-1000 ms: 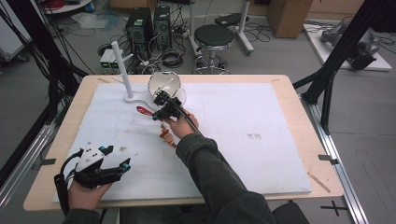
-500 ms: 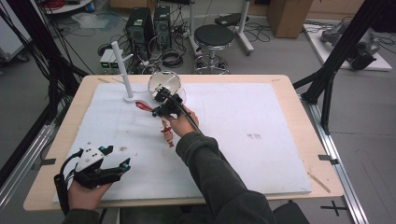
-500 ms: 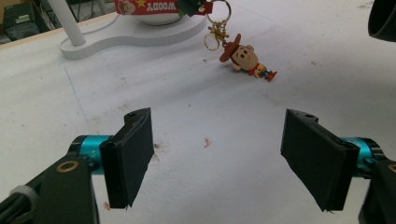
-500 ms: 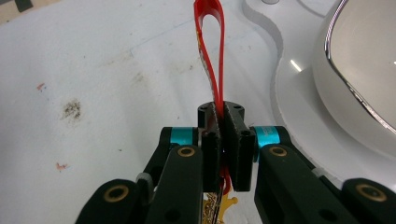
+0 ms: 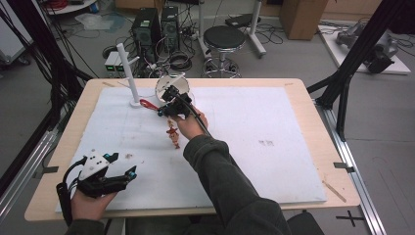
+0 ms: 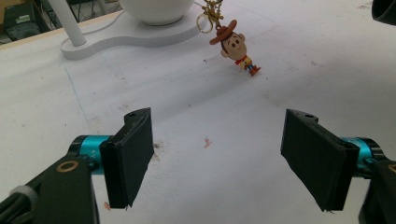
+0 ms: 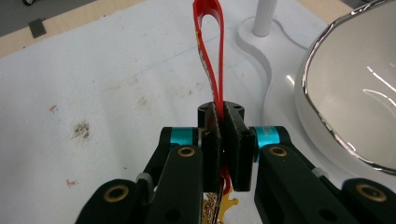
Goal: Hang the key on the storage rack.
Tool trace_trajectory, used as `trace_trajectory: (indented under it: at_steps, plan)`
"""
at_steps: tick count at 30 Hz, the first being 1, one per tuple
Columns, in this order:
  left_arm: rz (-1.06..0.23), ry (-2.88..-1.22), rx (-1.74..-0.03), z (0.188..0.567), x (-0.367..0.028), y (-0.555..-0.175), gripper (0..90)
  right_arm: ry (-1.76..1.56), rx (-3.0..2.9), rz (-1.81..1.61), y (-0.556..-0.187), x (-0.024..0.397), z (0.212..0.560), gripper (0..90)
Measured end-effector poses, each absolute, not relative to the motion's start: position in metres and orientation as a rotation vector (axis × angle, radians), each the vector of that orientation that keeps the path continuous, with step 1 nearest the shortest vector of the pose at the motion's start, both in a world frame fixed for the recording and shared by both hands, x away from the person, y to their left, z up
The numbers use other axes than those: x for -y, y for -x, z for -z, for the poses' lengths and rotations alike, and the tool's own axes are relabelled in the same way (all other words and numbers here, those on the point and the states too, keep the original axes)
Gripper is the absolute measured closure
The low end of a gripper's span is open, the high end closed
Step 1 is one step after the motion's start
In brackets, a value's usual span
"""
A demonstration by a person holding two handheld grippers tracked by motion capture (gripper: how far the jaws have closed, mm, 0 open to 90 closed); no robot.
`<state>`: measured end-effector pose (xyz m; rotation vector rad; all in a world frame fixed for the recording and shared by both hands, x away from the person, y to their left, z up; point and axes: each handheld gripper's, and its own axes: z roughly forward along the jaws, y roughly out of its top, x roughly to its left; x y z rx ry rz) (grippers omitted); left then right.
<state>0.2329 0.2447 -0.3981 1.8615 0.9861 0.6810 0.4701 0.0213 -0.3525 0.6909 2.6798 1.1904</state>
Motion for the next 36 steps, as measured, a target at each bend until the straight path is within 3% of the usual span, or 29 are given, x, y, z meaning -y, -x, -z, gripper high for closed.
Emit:
trace_trajectory:
  at_steps: [36]
  plan:
    - [-0.682, -1.854, -0.989, 0.398, -0.245, -0.233, 25.7, -0.642, -2.614, -1.254, -0.480, -0.041, 0.317, 85.9]
